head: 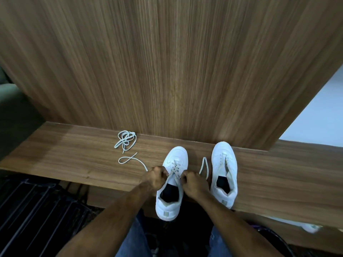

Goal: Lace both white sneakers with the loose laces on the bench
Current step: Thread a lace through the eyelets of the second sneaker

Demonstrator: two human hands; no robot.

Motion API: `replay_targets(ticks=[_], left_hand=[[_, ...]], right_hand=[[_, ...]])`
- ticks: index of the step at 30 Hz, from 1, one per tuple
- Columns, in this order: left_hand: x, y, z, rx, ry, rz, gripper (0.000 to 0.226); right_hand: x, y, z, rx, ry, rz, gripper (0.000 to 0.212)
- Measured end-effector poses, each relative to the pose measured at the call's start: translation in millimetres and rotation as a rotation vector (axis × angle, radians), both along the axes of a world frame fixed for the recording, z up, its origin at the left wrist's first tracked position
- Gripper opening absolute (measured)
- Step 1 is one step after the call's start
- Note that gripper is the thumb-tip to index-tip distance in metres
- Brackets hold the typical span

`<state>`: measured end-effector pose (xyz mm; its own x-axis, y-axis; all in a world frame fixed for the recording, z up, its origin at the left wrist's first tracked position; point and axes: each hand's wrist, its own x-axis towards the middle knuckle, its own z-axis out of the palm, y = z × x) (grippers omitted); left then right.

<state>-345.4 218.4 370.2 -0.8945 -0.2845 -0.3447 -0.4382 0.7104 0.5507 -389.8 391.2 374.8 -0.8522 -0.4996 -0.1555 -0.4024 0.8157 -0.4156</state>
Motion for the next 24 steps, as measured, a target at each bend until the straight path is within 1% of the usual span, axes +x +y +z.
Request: replay_targets(ticks=[2,4,7,8,10,11,12,13,14,16,18,19,20,22,24], left_hand=[[-0.9,3.1,5.7,-0.176,0.000,-0.065,0.020],[0.6,0.6,11.3,-0.354,-0.028,-0.115,0.029],[3.1,-4.9,15.4,-0.559,-0.085,-0.191,0.033],[3.0,-4.6,15.5,-0.596,-0.105,-0.205,0.033],[2.3,-3.1,15.4,-0.596,-0.162,-0.205,0.036],[1.6,-2.1,15.4,-0.578,-0.185,-0.203,0.037],[1.1,-2.5,12.8,-0.558,-0.194,-0.199,0.037],[2.1,-2.8,12.7,-0.533,-0.178,-0.182,0.036],[3.5,-3.4,12.9,-0.496,-0.121,-0.147,0.032],[7.8,-0.6,20.4,-0.413,0.049,-0.058,0.025],[9.0,7.1,30.7,-0.327,0.226,0.006,0.019],[9.3,11.5,34.9,-0.236,0.291,0.020,0.016],[8.6,16.2,35.7,-0.100,0.330,0.017,0.013],[6.6,30.2,34.6,0.243,0.353,-0.039,0.014],[5.5,47.9,36.4,0.529,0.373,0.033,0.018]], right_hand=[[-3.0,1.6,6.3,0.053,0.061,0.016,0.021],[-7.7,8.3,11.3,0.179,0.175,0.053,0.022],[-14.8,17.4,16.3,0.345,0.278,0.126,0.021],[-15.9,17.6,17.7,0.369,0.298,0.155,0.021],[-15.5,15.4,17.1,0.356,0.287,0.176,0.020],[-15.8,15.9,15.1,0.309,0.239,0.160,0.019],[-16.1,17.7,13.2,0.217,0.179,0.126,0.017],[-16.6,20.6,11.4,0.108,0.102,0.075,0.015],[-17.9,23.4,10.2,0.010,0.001,0.020,0.013],[-19.7,26.1,15.7,-0.222,-0.263,-0.101,0.012],[-20.6,26.8,29.6,-0.535,-0.521,-0.256,0.017],[-21.4,26.3,37.6,-0.683,-0.622,-0.320,0.019],[-22.6,24.2,46.4,-0.818,-0.705,-0.367,0.020],[-26.0,18.4,61.7,-1.054,-0.818,-0.458,0.021],[-29.5,9.8,73.5,-1.173,-0.856,-0.534,0.019]])
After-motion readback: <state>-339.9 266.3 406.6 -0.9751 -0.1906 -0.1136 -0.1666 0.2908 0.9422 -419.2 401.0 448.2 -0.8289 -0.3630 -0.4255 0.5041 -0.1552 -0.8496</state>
